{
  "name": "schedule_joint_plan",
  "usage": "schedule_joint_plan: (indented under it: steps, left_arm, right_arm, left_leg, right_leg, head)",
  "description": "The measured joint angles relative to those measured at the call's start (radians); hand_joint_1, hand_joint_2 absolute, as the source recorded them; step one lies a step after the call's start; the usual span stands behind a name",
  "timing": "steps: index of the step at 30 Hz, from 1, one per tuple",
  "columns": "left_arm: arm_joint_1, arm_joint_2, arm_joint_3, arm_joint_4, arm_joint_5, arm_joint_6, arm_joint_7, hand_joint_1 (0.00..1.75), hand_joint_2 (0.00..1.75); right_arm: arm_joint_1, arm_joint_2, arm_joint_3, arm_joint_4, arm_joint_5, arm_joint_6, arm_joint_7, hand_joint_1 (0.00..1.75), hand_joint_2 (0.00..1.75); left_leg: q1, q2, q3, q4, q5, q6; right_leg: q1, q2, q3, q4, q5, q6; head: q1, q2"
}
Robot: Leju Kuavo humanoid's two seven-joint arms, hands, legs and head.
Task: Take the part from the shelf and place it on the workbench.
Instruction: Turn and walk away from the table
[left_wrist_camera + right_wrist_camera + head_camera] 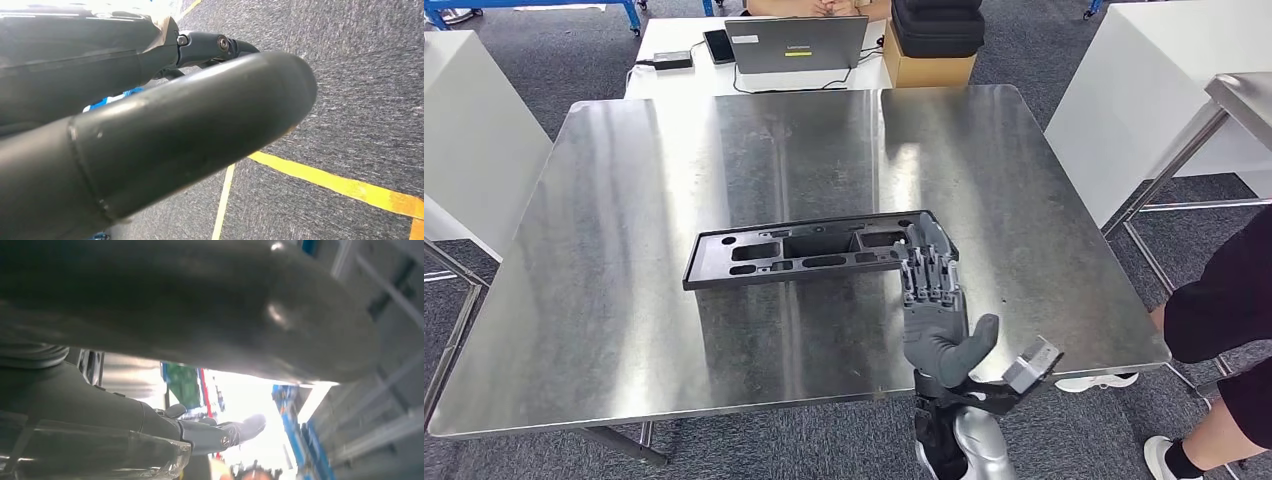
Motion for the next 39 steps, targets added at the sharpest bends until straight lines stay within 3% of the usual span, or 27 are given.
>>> schedule_joint_plan:
  steps: [8, 13, 16, 18, 21, 22, 23, 25, 27, 28, 30, 31, 32, 34, 36, 37, 38, 39]
  left_arm:
    - [0.001, 0.004, 0.011, 0.000, -0.009, -0.007, 0.000, 0.00, 0.00]
    - [0.002, 0.006, 0.015, 0.000, -0.017, -0.011, 0.000, 0.00, 0.00]
    - [0.001, 0.007, 0.015, 0.000, -0.018, -0.011, 0.000, 0.00, 0.00]
    - [0.000, 0.007, 0.015, 0.000, -0.019, -0.011, 0.000, 0.00, 0.00]
    - [-0.001, 0.007, 0.016, 0.000, -0.019, -0.010, 0.000, 0.00, 0.00]
    - [-0.001, 0.006, 0.016, 0.000, -0.019, -0.010, 0.000, 0.00, 0.00]
    - [-0.001, 0.006, 0.016, 0.000, -0.020, -0.010, 0.000, 0.00, 0.00]
    - [-0.001, 0.006, 0.016, 0.000, -0.020, -0.010, 0.000, 0.00, 0.00]
    - [-0.001, 0.005, 0.016, 0.000, -0.019, -0.011, 0.000, 0.00, 0.00]
    - [-0.001, 0.004, 0.016, 0.000, -0.019, -0.011, 0.000, 0.00, 0.00]
    - [-0.001, 0.004, 0.016, 0.000, -0.020, -0.011, 0.000, 0.00, 0.00]
    - [0.000, 0.004, 0.017, 0.000, -0.019, -0.011, 0.000, 0.00, 0.00]
    - [0.000, 0.004, 0.017, 0.000, -0.020, -0.011, 0.000, 0.00, 0.00]
    - [0.000, 0.005, 0.019, 0.000, -0.020, -0.011, 0.000, 0.00, 0.00]
    - [0.000, 0.006, 0.020, 0.000, -0.022, -0.012, 0.000, 0.00, 0.00]
    - [0.000, 0.007, 0.020, 0.000, -0.022, -0.012, 0.000, 0.00, 0.00]
    - [0.000, 0.007, 0.020, 0.000, -0.023, -0.013, 0.000, 0.00, 0.00]
    - [0.000, 0.007, 0.020, 0.000, -0.023, -0.013, 0.000, 0.00, 0.00]
  right_arm:
    - [0.120, -0.009, -0.134, -0.090, -0.039, -0.023, -0.010, 0.00, 0.00]
    - [0.144, -0.007, -0.197, -0.101, -0.060, -0.018, 0.002, 0.00, 0.00]
    - [0.144, -0.004, -0.219, -0.101, -0.061, -0.016, 0.006, 0.00, 0.00]
    - [0.142, -0.003, -0.229, -0.101, -0.059, -0.015, 0.009, 0.00, 0.00]
    - [0.141, -0.003, -0.245, -0.100, -0.058, -0.013, 0.010, 0.00, 0.00]
    - [0.142, -0.003, -0.250, -0.100, -0.058, -0.012, 0.010, 0.00, 0.00]
    - [0.143, -0.003, -0.254, -0.100, -0.059, -0.012, 0.010, 0.00, 0.00]
    - [0.143, -0.003, -0.259, -0.100, -0.059, -0.009, 0.010, 0.00, 0.00]
    - [0.143, -0.003, -0.260, -0.100, -0.059, -0.008, 0.010, 0.00, 0.00]
    - [0.143, -0.003, -0.262, -0.100, -0.059, -0.007, 0.010, 0.00, 0.00]
    - [0.144, -0.002, -0.266, -0.100, -0.059, -0.007, 0.010, 0.00, 0.00]
    - [0.144, -0.001, -0.267, -0.100, -0.059, -0.007, 0.011, 0.00, 0.00]
    - [0.144, 0.001, -0.268, -0.099, -0.058, -0.006, 0.011, 0.00, 0.00]
    - [0.143, 0.006, -0.270, -0.099, -0.058, -0.006, 0.012, 0.00, 0.00]
    - [0.144, 0.010, -0.272, -0.099, -0.057, -0.006, 0.014, 0.00, 0.00]
    - [0.144, 0.011, -0.274, -0.098, -0.056, -0.006, 0.015, 0.00, 0.00]
    - [0.144, 0.011, -0.275, -0.097, -0.056, -0.006, 0.016, 0.00, 0.00]
    - [0.144, 0.012, -0.276, -0.095, -0.056, -0.006, 0.017, 0.00, 0.00]
  left_leg:
    - [-0.003, 0.000, 0.000, 0.001, -0.002, 0.003]
    - [-0.014, 0.000, 0.001, 0.003, -0.007, 0.015]
    - [-0.019, 0.002, 0.005, -0.005, 0.005, 0.033]
    - [-0.015, 0.005, 0.007, -0.014, 0.016, 0.045]
    - [-0.016, 0.007, -0.001, -0.016, 0.023, 0.054]
    - [-0.018, 0.006, -0.005, -0.016, 0.025, 0.054]
    - [-0.020, 0.006, -0.009, -0.015, 0.029, 0.054]
    - [-0.023, 0.004, -0.016, -0.015, 0.038, 0.049]
    - [-0.026, 0.002, -0.021, -0.014, 0.047, 0.039]
    - [-0.027, 0.001, -0.022, -0.013, 0.052, 0.034]
    - [-0.026, 0.001, -0.024, -0.014, 0.063, 0.019]
    - [-0.024, -0.001, -0.028, -0.013, 0.065, 0.013]
    - [-0.020, -0.001, -0.034, -0.005, 0.052, 0.006]
    - [-0.013, -0.003, -0.059, 0.062, -0.024, -0.008]
    - [-0.006, -0.002, -0.088, 0.181, -0.114, -0.024]
    - [-0.002, -0.001, -0.092, 0.224, -0.133, -0.031]
    - [0.003, 0.000, -0.080, 0.237, -0.131, -0.037]
    - [0.009, 0.001, -0.047, 0.211, -0.112, -0.042]
  right_leg:
    - [-0.003, 0.000, 0.001, -0.002, 0.000, 0.002]
    - [-0.014, 0.000, 0.004, -0.004, 0.001, 0.014]
    - [-0.019, -0.001, 0.005, -0.002, 0.002, 0.024]
    - [-0.019, -0.002, -0.014, 0.050, -0.039, 0.014]
    - [-0.012, -0.003, -0.083, 0.240, -0.141, -0.007]
    - [-0.008, -0.003, -0.092, 0.277, -0.155, -0.007]
    - [-0.004, -0.003, -0.080, 0.273, -0.153, -0.004]
    - [0.002, -0.003, 0.000, 0.159, -0.120, 0.002]
    - [0.011, 0.000, 0.078, 0.040, -0.089, -0.005]
    - [0.015, 0.001, 0.093, 0.011, -0.082, -0.011]
    - [0.020, 0.003, 0.083, 0.004, -0.071, -0.026]
    - [0.015, 0.002, 0.078, 0.000, -0.064, -0.036]
    - [0.011, 0.000, 0.073, -0.004, -0.055, -0.048]
    - [0.003, -0.003, 0.059, -0.009, -0.032, -0.068]
    - [0.005, -0.005, 0.036, -0.008, -0.012, -0.073]
    - [0.006, -0.006, 0.024, -0.007, -0.003, -0.071]
    - [0.005, -0.007, 0.012, -0.006, 0.005, -0.068]
    - [0.003, -0.008, 0.002, -0.003, 0.013, -0.063]
  head:
    - [0.000, 0.000]
    - [0.000, 0.000]
    - [-0.001, 0.000]
    - [0.003, 0.000]
    - [0.008, 0.000]
    - [0.008, 0.000]
    - [0.009, 0.000]
    - [0.009, 0.000]
    - [0.009, 0.000]
    - [0.009, 0.000]
    - [0.008, 0.000]
    - [0.010, 0.000]
    - [0.009, 0.000]
    - [0.007, 0.000]
    - [0.004, 0.000]
    - [0.004, 0.000]
    - [0.004, 0.000]
    - [0.004, 0.000]
